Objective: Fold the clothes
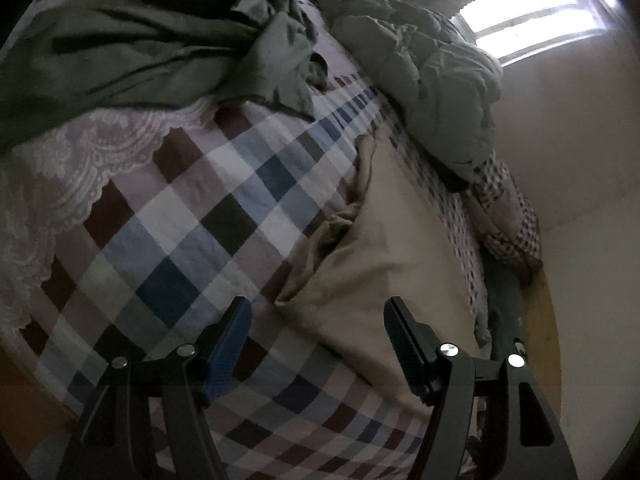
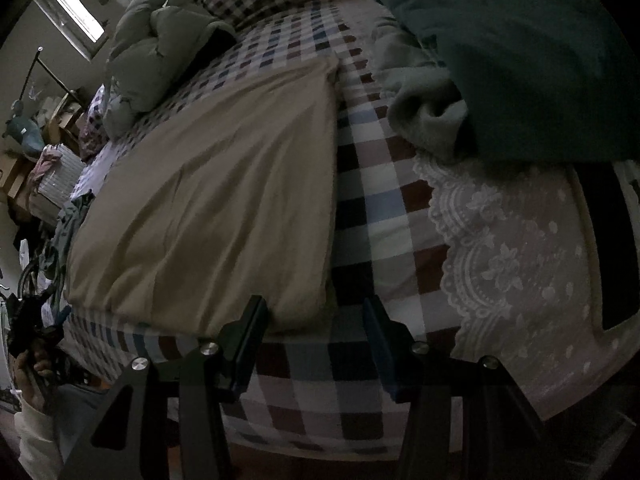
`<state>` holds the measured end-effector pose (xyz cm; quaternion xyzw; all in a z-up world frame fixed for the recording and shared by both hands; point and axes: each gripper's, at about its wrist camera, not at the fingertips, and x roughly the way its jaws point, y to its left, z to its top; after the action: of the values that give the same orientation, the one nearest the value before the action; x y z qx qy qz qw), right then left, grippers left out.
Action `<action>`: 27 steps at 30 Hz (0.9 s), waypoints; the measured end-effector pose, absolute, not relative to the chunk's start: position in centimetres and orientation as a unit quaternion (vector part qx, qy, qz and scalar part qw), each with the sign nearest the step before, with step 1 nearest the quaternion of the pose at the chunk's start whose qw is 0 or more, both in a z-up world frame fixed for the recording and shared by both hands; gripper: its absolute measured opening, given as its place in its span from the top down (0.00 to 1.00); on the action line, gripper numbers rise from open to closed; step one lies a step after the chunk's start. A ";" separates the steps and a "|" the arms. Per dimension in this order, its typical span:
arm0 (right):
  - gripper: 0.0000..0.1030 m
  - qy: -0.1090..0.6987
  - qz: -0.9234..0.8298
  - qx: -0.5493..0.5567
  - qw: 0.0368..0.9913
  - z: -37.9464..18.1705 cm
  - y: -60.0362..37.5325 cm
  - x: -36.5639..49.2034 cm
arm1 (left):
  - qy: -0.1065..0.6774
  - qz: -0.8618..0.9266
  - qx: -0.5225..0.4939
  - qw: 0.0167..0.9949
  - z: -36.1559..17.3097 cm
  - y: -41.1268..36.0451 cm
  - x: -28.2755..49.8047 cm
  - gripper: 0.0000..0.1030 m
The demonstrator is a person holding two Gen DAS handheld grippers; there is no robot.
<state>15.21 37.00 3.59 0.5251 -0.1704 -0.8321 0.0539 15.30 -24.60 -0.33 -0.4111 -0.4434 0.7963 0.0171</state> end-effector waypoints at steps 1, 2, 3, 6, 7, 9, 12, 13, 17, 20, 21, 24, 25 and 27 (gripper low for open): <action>0.48 -0.172 -0.832 0.525 0.053 3.5 37.0 15.2 | -0.447 0.795 -0.410 0.018 -0.5 -24.6 15.1 0.27; 0.48 -0.174 -0.831 0.525 0.053 3.4 37.0 15.2 | -0.448 0.795 -0.409 0.020 -0.4 -24.6 15.0 0.25; 0.48 -0.175 -0.831 0.525 0.053 3.3 37.0 15.3 | -0.449 0.795 -0.407 0.021 -0.4 -24.5 14.8 0.25; 0.48 -0.180 -0.830 0.525 0.053 3.2 37.0 15.3 | -0.448 0.797 -0.404 0.028 -0.4 -24.4 14.4 0.25; 0.48 -0.181 -0.830 0.525 0.054 3.1 37.0 15.4 | -0.452 0.796 -0.401 0.030 -0.4 -24.4 14.4 0.25; 0.48 -0.183 -0.829 0.526 0.054 3.0 37.0 15.4 | -0.459 0.794 -0.397 0.034 -0.4 -24.4 14.3 0.29; 0.51 -0.181 -0.828 0.527 0.057 3.2 37.0 15.6 | -0.459 0.792 -0.401 0.028 -0.6 -24.4 14.1 0.66; 0.55 -0.181 -0.828 0.527 0.059 3.2 37.4 16.0 | -0.458 0.789 -0.408 0.024 -0.9 -24.3 13.9 0.75; 0.74 -0.166 -0.830 0.529 0.059 3.1 37.7 16.3 | -0.472 0.783 -0.405 0.025 -1.3 -24.5 13.7 0.92; 0.95 -0.152 -0.833 0.528 0.064 3.0 37.6 16.2 | -0.474 0.787 -0.394 0.023 -0.9 -24.9 13.7 0.94; 0.95 -0.145 -0.835 0.526 0.065 3.1 37.6 16.3 | -0.474 0.788 -0.391 0.023 -0.7 -25.0 13.6 0.94; 0.97 -0.128 -0.842 0.521 0.062 3.6 37.8 16.5 | -0.474 0.791 -0.385 0.024 -0.1 -25.4 13.3 0.95; 0.97 -0.129 -0.844 0.518 0.061 3.8 38.2 16.6 | -0.473 0.792 -0.385 0.026 0.1 -25.5 13.2 0.95; 0.97 -0.129 -0.847 0.512 0.057 4.4 38.9 16.8 | -0.475 0.792 -0.383 0.030 0.5 -25.6 13.0 0.95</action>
<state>16.83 38.93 4.36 0.5121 -0.1285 -0.8473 0.0569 13.05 -25.63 0.49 -0.3830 -0.4748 0.7918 0.0304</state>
